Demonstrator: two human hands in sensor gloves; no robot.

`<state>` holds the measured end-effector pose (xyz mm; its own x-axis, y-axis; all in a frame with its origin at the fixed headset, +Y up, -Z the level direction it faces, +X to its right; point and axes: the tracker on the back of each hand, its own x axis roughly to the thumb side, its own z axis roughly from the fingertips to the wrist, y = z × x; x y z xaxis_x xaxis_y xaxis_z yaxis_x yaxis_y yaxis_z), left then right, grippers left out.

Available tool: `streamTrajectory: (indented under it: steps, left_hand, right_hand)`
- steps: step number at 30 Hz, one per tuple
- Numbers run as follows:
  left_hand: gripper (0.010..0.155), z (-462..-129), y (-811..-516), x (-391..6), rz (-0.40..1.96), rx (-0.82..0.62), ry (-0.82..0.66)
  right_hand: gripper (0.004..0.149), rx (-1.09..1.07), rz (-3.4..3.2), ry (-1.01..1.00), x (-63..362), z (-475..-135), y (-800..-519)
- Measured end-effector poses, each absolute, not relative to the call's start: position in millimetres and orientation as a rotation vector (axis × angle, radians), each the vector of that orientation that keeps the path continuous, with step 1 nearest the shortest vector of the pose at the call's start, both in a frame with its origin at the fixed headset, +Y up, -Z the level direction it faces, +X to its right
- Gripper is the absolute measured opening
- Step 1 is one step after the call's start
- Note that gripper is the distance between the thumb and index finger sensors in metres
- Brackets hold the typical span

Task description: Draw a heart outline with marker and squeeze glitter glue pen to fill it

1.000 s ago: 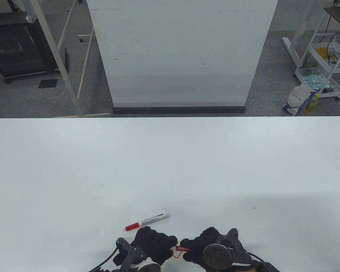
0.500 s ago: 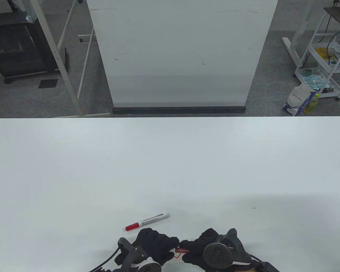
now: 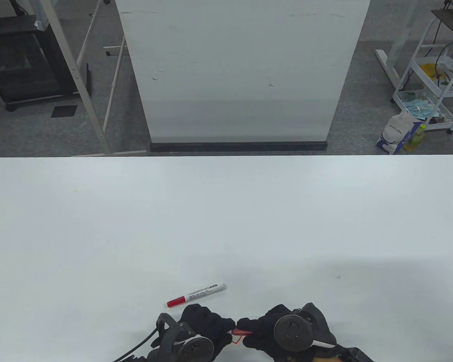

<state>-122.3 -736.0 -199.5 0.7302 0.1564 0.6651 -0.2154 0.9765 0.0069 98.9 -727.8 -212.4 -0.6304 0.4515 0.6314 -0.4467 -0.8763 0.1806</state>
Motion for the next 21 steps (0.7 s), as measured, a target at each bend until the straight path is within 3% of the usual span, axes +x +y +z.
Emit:
streamTrajectory:
  steps: [10, 21]
  left_hand:
    - [0.047, -201.3, -742.8, -120.7, -0.05, 0.137, -0.669]
    - [0.046, -205.3, -749.2, -113.5, -0.1, 0.047, -0.656]
  right_hand:
    - [0.049, 1.004, 2.614, -0.02, 93.7, -211.5, -733.1]
    - [0.046, 1.032, 2.729, -0.023, 89.4, -211.2, -738.9]
